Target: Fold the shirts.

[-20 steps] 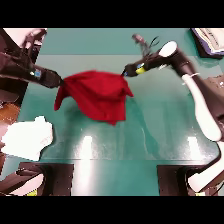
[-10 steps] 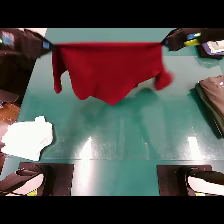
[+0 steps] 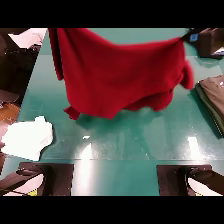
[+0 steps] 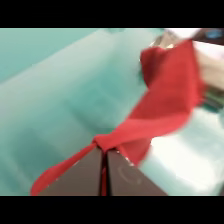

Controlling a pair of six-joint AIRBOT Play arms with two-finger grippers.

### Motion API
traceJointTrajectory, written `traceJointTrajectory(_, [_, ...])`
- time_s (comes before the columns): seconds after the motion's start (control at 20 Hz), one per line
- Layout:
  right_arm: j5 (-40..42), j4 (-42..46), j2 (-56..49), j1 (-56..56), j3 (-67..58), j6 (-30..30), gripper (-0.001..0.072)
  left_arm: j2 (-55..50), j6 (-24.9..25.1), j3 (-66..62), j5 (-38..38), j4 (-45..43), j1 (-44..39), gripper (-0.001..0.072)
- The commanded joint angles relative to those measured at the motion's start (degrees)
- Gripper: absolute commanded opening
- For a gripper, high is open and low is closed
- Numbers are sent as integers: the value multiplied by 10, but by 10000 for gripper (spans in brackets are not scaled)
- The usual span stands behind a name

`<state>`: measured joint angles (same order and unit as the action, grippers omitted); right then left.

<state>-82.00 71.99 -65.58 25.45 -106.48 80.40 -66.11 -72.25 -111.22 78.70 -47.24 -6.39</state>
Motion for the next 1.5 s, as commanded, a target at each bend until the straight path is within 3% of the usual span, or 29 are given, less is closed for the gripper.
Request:
traceJointTrajectory(0.0, [-28, 0, -21, 28, 60, 36, 9, -53, -15, 17, 14, -77, 0, 23])
traceJointTrajectory(0.15, [25, 1, -78, 33, 146, 33, 9, -135, -12, 69, 17, -82, 0, 24])
traceJointTrajectory(0.45, [266, 0, -187, -13, 219, 21, 10, -282, -8, 102, -33, -97, 0, 24])
traceJointTrajectory(0.65, [317, -5, -220, -40, 218, 21, 11, -293, -2, 101, -67, -99, 5, 24])
traceJointTrajectory(0.7, [314, -5, -221, -40, 218, 21, 11, -293, -6, 98, -74, -100, 9, 61])
traceJointTrajectory(0.8, [305, -4, -219, -40, 218, 21, 11, -293, -32, 85, -66, -100, 23, 692])
traceJointTrajectory(0.9, [303, -4, -216, -40, 217, 21, 11, -290, -65, 60, -16, -96, 43, 561])
traceJointTrajectory(1.0, [295, -4, -215, -40, 217, 21, 12, -275, -68, 57, 38, -94, 56, 555])
traceJointTrajectory(1.1, [282, -4, -215, -40, 217, 21, 25, -247, -70, 93, 43, -94, 51, 554])
traceJointTrajectory(1.15, [269, -3, -214, -41, 214, 21, 138, -229, -70, 125, 31, -94, 41, 554])
traceJointTrajectory(1.2, [257, -4, -214, -45, 208, 21, 328, -213, -70, 165, 20, -94, 25, 554])
traceJointTrajectory(1.25, [242, -4, -214, -52, 196, 21, 396, -200, -70, 204, 17, -94, 8, 554])
traceJointTrajectory(1.45, [159, -4, -214, -84, 130, 21, 392, -165, -70, 391, -57, -86, -86, 554])
